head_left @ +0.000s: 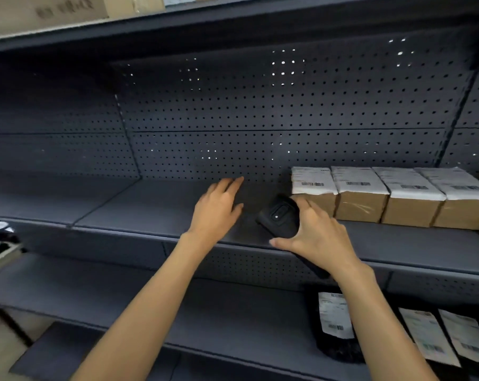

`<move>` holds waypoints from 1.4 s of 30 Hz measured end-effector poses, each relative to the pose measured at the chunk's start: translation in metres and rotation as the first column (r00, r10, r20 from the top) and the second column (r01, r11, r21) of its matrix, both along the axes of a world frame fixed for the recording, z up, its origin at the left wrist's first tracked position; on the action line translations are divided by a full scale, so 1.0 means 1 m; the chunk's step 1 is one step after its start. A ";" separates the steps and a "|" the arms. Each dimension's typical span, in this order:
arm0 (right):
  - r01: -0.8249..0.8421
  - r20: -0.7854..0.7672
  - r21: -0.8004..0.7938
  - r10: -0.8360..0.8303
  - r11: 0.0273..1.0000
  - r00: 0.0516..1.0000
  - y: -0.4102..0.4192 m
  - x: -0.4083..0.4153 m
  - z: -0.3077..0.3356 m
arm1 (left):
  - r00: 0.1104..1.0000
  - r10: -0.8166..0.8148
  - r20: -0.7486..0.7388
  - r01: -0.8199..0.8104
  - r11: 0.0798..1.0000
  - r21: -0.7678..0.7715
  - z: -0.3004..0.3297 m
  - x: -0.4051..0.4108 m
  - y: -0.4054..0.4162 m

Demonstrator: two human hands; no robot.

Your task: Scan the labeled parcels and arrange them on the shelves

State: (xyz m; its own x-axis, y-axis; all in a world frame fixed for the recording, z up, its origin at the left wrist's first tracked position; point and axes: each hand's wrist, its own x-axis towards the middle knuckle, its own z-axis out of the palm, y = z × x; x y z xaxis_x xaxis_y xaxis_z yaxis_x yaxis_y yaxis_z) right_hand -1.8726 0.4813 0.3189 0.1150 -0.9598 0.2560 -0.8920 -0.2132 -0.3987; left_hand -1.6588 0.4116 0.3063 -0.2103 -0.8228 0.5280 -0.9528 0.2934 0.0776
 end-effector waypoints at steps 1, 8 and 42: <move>-0.038 0.001 -0.005 0.038 0.999 0.999 -0.005 0.023 0.001 | 0.999 0.040 0.015 -0.040 0.999 -0.016 0.000 0.027 0.004; -0.285 0.038 -0.032 0.287 0.958 0.957 -0.025 0.195 0.009 | 0.961 0.274 0.030 -0.270 0.957 -0.104 0.003 0.216 0.042; -0.909 0.100 0.254 0.926 0.330 0.364 -0.034 1.054 -0.128 | 0.280 0.959 0.036 -0.919 0.257 0.299 -0.149 0.955 0.256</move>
